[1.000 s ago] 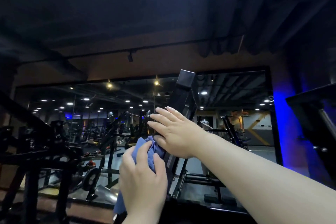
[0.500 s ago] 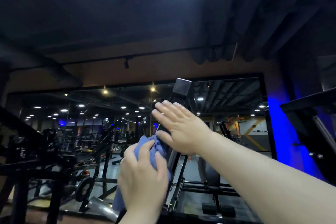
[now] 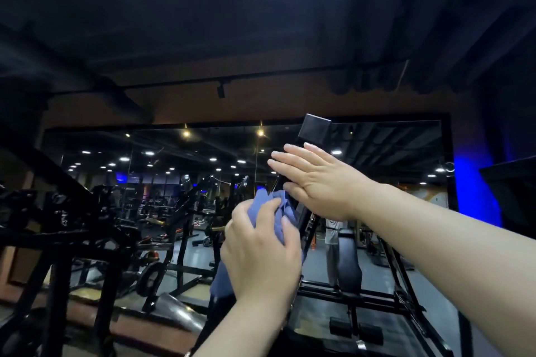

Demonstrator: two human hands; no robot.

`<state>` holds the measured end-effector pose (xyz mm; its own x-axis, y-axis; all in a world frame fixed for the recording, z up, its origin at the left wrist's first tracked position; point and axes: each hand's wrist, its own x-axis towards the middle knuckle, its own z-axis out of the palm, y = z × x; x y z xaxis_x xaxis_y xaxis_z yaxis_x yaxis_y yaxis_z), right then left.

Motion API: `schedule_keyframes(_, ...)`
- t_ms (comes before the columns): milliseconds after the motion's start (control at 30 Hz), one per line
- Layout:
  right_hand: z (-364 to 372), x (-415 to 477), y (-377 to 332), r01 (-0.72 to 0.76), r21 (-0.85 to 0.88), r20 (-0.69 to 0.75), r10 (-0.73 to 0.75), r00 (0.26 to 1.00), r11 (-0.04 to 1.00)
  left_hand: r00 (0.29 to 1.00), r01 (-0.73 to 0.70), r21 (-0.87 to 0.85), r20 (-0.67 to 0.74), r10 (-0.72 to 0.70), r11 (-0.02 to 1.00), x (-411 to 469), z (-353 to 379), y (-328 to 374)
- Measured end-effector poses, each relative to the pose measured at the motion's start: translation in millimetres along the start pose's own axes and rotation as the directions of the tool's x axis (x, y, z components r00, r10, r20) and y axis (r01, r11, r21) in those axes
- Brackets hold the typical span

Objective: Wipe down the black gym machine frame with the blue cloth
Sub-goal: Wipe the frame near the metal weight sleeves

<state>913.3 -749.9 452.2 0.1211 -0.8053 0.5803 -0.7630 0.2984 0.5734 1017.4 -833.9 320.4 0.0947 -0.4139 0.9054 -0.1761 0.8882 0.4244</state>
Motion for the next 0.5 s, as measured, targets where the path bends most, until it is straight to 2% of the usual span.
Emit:
schedule_keyframes(133, 10.7, -6.2, -11.4, -0.044, 0.045, -0.031, 0.046, 0.998, 0.998, 0.999, 0.036, 0.021, 0.015, -0.036, 0.999, 11.4, 7.0, 15.1)
schedule_keyframes(300, 21.5, -14.7, -30.1, -0.066, 0.047, -0.067, 0.069, 0.995, 0.997, 1.000, 0.019, 0.051, -0.011, -0.019, 0.999, -38.6, -19.4, -23.1)
schedule_keyframes(500, 60.5, -42.8, -92.1, 0.106, -0.020, -0.105, -0.108, 0.989, 0.994, 0.981, 0.192, 0.088, -0.017, -0.191, 0.978, -126.1, -60.5, -77.9)
